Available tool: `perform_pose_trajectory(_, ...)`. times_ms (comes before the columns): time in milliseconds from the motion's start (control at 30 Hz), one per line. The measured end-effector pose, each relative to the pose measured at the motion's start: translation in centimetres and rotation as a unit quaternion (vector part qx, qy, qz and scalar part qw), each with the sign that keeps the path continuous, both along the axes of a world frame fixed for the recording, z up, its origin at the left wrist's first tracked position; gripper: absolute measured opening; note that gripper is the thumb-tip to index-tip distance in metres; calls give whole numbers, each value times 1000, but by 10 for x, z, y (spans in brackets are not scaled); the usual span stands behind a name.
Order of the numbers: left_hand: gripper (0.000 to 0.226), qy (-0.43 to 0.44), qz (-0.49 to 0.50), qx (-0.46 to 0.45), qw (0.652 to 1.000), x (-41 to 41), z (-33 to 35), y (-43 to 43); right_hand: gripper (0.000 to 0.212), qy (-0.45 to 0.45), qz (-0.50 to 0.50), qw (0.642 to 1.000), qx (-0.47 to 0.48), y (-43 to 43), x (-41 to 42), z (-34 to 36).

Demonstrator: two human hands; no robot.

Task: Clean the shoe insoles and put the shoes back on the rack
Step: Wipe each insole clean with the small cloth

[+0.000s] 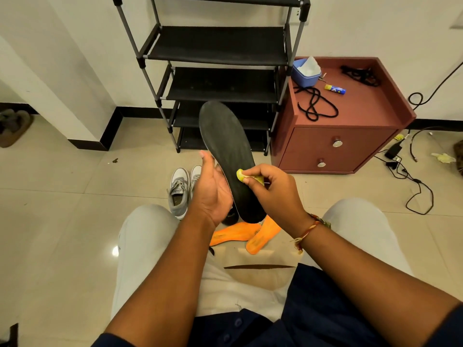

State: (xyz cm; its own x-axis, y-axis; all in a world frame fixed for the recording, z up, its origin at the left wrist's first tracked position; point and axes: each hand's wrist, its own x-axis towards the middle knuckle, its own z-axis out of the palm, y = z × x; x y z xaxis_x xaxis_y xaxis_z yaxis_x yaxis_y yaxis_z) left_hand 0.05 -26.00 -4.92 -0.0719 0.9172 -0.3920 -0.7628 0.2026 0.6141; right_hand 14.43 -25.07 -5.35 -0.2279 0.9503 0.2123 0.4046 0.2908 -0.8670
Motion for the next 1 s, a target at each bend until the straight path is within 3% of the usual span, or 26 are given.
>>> perform_pose_trajectory(100, 78, 0, -79, -12, 997, 16, 2, -9, 11, 37, -32, 999, -23, 3, -4, 3)
perform_pose_trajectory(200, 80, -19, -92, -35, 995, 16, 0, -9, 11, 26, -17, 1000, -4, 2, -8, 6)
perform_pose_trajectory(367, 86, -30, -119, -28, 992, 14, -5, -8, 7, -184, -14, 963, 198, 3, -3, 12)
perform_pose_trajectory(500, 78, -4, -122, -29, 992, 16, -5, -8, 22, -211, 26, 940, 266, 26, 1, 33)
perform_pose_trajectory(633, 88, 21, -150, -14, 988, 17, -6, -7, 23, -242, -18, 933, 264, 73, 8, 53)
perform_pose_trajectory(733, 86, 16, -150, -18, 988, 14, -8, -7, 21, -274, 17, 929, 247, 88, 10, 58)
perform_pose_trajectory(1000, 78, -21, -83, -32, 996, 9, -15, -1, 11, -309, 92, 915, 243, 37, 15, 37)
